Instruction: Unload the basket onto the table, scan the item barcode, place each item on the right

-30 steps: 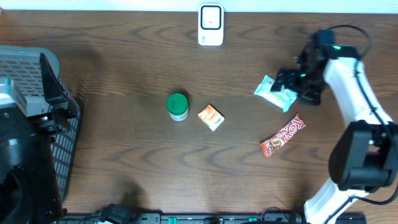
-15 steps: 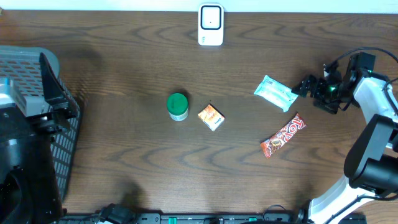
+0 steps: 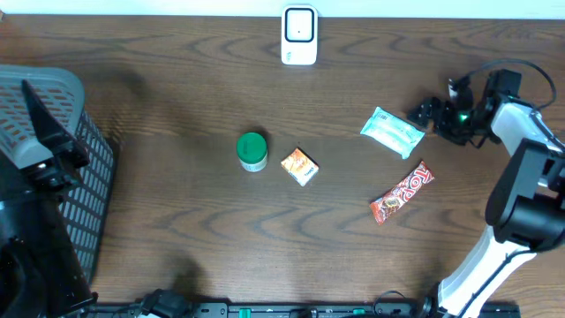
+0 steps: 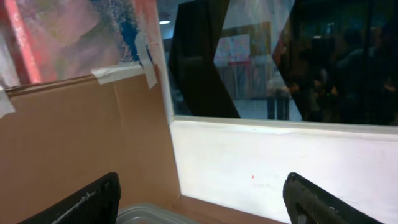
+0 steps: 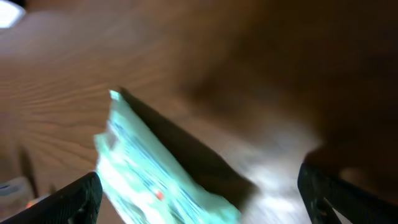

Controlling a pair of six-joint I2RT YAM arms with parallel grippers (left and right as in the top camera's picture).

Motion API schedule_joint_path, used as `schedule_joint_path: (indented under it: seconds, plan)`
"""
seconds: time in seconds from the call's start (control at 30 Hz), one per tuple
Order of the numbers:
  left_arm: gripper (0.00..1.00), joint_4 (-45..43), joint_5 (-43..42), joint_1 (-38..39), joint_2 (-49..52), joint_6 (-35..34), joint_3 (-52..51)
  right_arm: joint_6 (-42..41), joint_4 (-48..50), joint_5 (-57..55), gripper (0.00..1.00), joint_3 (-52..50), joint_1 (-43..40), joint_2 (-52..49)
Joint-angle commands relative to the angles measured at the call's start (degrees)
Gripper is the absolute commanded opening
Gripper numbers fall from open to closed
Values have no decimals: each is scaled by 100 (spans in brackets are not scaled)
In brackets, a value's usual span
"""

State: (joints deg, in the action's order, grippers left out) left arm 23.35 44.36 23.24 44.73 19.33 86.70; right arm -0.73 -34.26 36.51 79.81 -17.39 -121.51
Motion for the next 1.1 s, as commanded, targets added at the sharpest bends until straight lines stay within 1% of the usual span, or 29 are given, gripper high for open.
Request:
schedule_joint_path:
  seconds: [0.0, 0.07, 0.17, 0.3, 0.37, 0.47, 0.53, 0.63, 0.67, 0.7, 0.73, 0.77, 0.8, 0.83, 0.93, 1.07]
  plan:
    - [84, -31, 227, -20, -33, 33, -24, 61, -175, -380, 99, -457, 203, -1189]
    - [84, -31, 227, -20, -33, 33, -24, 127, -258, -417, 99, -457, 249, -1403]
    - [84, -31, 273, -20, -33, 31, -24, 553, -627, -516, 99, -457, 306, -1635]
    - [84, 125, 289, -20, -31, 31, -24, 1167, -1147, -931, 99, -457, 369, -1705]
    - [84, 201, 286, -20, -33, 28, -24, 1484, -1344, -966, 99, -457, 385, -1705]
    - [84, 275, 286, -20, -31, 24, -24, 1606, -1467, -970, 99, -459, 391, -1705]
    - [84, 343, 286, -20, -31, 9, -24, 1810, -1615, -1049, 92, -459, 400, -1705]
    - [84, 422, 286, -20, -33, 9, -24, 1882, -1803, -1270, 87, -459, 398, -1705]
    - [84, 433, 286, -20, -33, 9, -24, 1880, -1864, -1373, 84, -459, 393, -1705]
    - [84, 444, 286, -20, -33, 9, -24, 1880, -1893, -1410, 79, -459, 391, -1705]
    - [84, 446, 286, -20, -33, 9, -24, 1878, -1893, -1414, 68, -461, 387, -1705]
    - [84, 448, 286, -20, -33, 9, -24, 1853, -1888, -1392, 24, -459, 398, -1705]
    - [84, 448, 286, -20, -33, 4, -24, 1851, -1880, -1384, 9, -459, 411, -1705]
    - [84, 448, 284, -20, -33, -20, -24, 1829, -1860, -1344, 1, -459, 426, -1705]
    - [84, 448, 286, -20, -33, -122, -24, 1810, -1851, -1137, 1, -339, 455, -1703]
    - [84, 448, 284, -20, -28, -125, -24, 1845, -2208, -730, 1, 55, 452, -1613]
